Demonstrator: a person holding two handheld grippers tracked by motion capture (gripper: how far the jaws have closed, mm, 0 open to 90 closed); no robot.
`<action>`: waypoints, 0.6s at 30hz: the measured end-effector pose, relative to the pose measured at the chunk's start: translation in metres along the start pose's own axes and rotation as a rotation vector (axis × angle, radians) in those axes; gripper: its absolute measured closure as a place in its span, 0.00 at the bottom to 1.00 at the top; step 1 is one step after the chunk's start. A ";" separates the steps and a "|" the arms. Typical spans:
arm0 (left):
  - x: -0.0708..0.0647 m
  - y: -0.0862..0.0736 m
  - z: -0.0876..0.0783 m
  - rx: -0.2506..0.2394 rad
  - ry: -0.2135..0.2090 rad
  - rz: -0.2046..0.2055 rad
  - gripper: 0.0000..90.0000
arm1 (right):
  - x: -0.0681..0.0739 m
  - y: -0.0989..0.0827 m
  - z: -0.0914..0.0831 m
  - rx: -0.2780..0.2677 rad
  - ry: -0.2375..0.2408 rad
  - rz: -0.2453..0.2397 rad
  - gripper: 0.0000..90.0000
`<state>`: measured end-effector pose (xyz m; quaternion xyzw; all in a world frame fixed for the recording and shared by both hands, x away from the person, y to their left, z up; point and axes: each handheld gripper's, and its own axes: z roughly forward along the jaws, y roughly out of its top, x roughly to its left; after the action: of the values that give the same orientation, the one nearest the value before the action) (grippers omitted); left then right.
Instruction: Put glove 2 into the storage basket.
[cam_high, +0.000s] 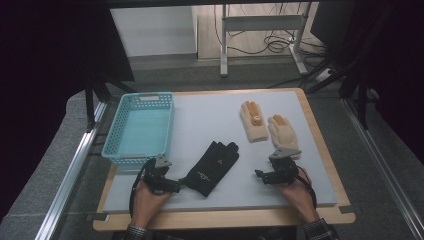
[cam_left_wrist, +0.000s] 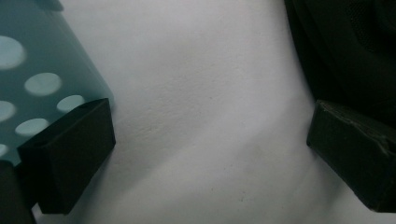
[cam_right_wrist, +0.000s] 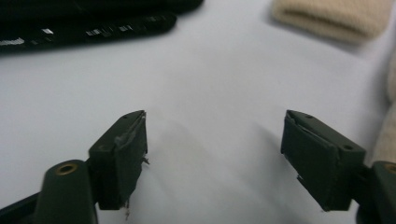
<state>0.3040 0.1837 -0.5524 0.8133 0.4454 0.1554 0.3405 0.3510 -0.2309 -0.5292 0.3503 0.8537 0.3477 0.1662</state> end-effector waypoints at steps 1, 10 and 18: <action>0.000 0.000 0.000 0.000 0.000 -0.001 0.01 | 0.000 -0.002 0.000 -0.013 -0.002 -0.003 0.22; 0.001 0.000 -0.001 -0.002 -0.008 0.001 0.01 | 0.001 -0.003 0.001 -0.021 -0.012 0.003 0.21; 0.006 -0.005 -0.010 -0.006 -0.019 -0.021 0.03 | 0.001 -0.004 0.001 -0.023 -0.013 0.003 0.21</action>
<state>0.2990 0.1949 -0.5492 0.8089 0.4504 0.1454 0.3487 0.3489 -0.2311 -0.5328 0.3519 0.8481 0.3553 0.1749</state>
